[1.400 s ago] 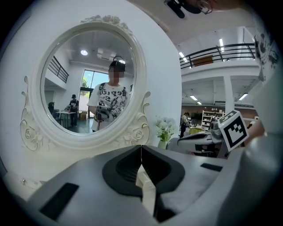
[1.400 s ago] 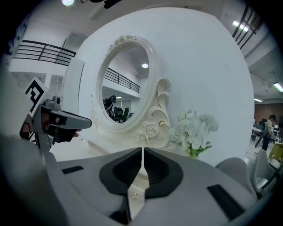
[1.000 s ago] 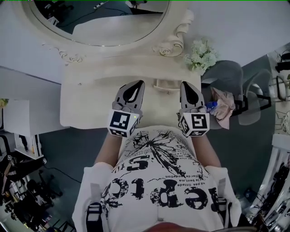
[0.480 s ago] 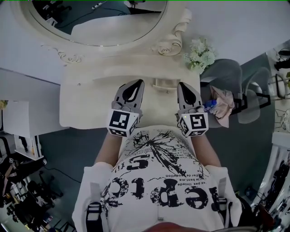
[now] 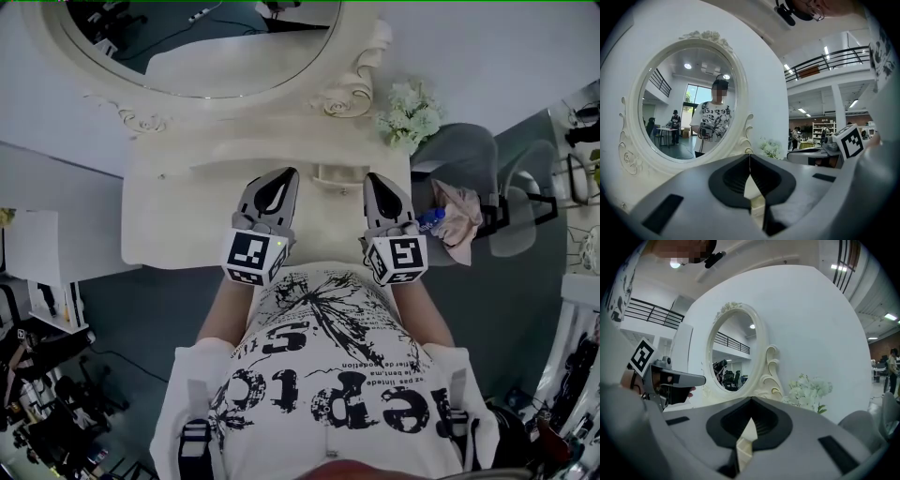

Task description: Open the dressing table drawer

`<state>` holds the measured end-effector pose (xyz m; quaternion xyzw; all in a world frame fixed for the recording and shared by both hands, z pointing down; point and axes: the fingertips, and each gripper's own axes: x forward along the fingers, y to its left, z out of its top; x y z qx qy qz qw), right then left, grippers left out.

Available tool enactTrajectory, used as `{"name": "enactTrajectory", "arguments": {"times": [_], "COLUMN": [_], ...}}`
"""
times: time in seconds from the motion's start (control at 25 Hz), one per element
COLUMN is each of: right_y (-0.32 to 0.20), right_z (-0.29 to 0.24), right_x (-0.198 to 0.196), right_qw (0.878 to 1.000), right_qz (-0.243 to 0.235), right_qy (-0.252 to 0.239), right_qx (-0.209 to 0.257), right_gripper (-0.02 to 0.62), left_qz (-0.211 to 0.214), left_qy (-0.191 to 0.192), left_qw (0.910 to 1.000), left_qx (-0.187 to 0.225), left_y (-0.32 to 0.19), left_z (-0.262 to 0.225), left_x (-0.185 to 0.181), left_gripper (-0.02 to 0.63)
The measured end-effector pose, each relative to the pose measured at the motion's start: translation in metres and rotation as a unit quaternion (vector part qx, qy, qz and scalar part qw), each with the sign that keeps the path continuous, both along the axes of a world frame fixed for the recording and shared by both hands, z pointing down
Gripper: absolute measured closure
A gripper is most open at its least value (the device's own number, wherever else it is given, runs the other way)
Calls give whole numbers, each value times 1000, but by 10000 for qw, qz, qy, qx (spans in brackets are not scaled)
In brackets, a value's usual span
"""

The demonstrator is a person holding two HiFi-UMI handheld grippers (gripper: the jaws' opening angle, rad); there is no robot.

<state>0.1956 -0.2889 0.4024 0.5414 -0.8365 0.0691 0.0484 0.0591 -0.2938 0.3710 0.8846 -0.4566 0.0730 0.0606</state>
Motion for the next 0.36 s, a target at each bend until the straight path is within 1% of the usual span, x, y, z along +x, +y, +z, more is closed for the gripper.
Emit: {"name": "enactTrajectory", "arguments": {"times": [0.36], "right_y": [4], "right_z": [-3], "right_x": [-1], "right_qw": [10000], "right_qz": [-75], "right_qy": [5], "right_qx": [24], "right_gripper": [578], "left_qz": [62], "left_qy": [22], "left_qw": [10000], "left_qx": [-55], "left_y": [8], "left_z": [1], "left_x": [5], "left_gripper": [586]}}
